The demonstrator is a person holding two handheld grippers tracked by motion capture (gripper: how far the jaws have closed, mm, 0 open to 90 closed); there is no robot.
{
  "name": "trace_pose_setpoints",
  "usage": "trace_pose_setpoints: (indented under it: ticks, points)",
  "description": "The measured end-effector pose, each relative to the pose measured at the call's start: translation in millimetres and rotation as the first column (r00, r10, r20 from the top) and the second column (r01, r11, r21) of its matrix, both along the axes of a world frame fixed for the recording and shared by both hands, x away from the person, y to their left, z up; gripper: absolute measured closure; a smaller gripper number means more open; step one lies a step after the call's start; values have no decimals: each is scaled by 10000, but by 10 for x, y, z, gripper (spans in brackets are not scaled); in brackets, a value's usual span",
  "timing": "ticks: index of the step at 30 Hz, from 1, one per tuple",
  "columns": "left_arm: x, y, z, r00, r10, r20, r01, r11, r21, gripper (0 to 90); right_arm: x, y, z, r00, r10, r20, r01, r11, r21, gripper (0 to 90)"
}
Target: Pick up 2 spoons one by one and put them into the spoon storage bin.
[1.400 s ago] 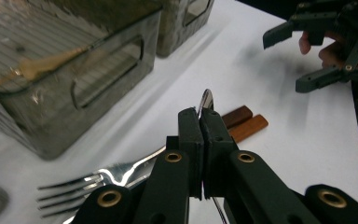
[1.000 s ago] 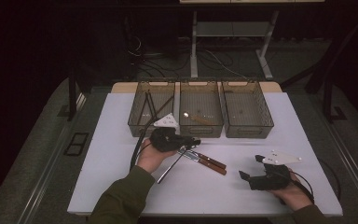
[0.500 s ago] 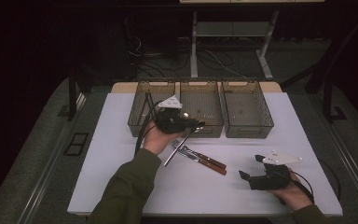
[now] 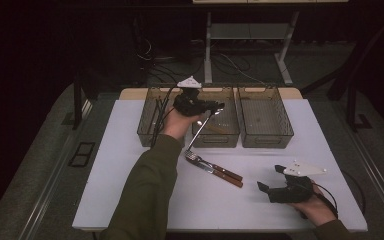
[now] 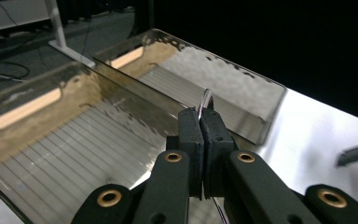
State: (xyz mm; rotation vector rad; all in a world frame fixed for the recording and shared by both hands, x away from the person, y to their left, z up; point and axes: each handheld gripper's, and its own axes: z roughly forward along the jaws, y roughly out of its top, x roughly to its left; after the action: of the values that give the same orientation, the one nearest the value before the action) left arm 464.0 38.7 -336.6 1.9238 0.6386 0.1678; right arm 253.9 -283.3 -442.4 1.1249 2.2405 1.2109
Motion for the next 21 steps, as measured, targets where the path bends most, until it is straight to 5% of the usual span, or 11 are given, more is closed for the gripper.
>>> trace_pose_setpoints:
  ticks: [9,21]
  points:
    - [385,-78,-61,9989,422,-187,-413,9981,449,880,-8,-10,8,10000,6,56,-6,10000,42,116]
    - [715,-214,-93,9960,895,-64,-886,9923,863,879,-14,-10,6,9999,114,45,-114,9999,102,116]
